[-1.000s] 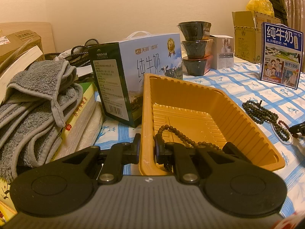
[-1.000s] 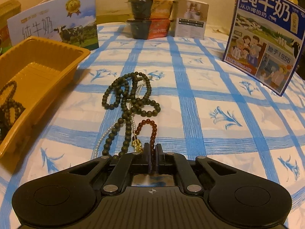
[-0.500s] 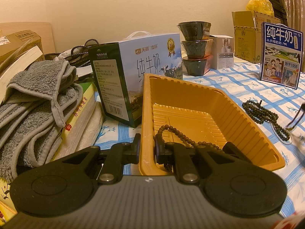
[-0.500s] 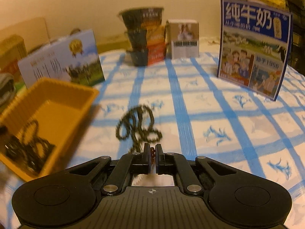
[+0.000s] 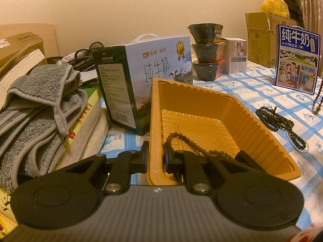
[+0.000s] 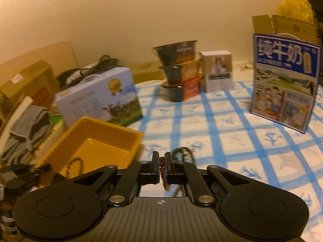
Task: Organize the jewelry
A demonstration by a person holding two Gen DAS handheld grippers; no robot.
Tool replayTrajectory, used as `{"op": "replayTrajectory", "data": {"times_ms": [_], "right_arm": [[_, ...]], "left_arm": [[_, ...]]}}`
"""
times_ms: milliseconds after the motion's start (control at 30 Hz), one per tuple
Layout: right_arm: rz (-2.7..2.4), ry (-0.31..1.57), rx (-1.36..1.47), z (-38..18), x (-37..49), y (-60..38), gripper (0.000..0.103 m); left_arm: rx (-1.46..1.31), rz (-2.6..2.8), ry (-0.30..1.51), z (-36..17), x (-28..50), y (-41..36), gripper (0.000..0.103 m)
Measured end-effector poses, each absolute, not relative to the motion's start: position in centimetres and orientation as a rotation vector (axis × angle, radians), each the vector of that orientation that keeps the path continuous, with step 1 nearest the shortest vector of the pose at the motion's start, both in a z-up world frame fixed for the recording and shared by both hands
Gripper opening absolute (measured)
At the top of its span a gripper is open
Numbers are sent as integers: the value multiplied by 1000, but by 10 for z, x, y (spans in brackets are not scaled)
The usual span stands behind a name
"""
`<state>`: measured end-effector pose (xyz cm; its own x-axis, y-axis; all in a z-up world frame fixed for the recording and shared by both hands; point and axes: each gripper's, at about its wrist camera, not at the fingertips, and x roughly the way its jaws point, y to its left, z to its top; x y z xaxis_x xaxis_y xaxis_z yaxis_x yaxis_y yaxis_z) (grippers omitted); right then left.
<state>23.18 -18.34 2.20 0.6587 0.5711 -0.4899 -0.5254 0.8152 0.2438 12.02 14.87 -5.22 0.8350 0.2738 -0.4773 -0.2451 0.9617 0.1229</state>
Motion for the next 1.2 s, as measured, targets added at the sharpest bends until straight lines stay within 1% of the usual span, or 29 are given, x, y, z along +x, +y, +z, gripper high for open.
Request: {"op": "replayTrajectory", "data": {"times_ms": [500, 1200], "right_arm": [[793, 619, 111, 23, 217, -123, 4], [757, 657, 101, 11, 221, -123, 4]], "left_arm": [[50, 274, 511, -51, 120, 147, 13], [48, 274, 511, -51, 120, 147, 13]]}}
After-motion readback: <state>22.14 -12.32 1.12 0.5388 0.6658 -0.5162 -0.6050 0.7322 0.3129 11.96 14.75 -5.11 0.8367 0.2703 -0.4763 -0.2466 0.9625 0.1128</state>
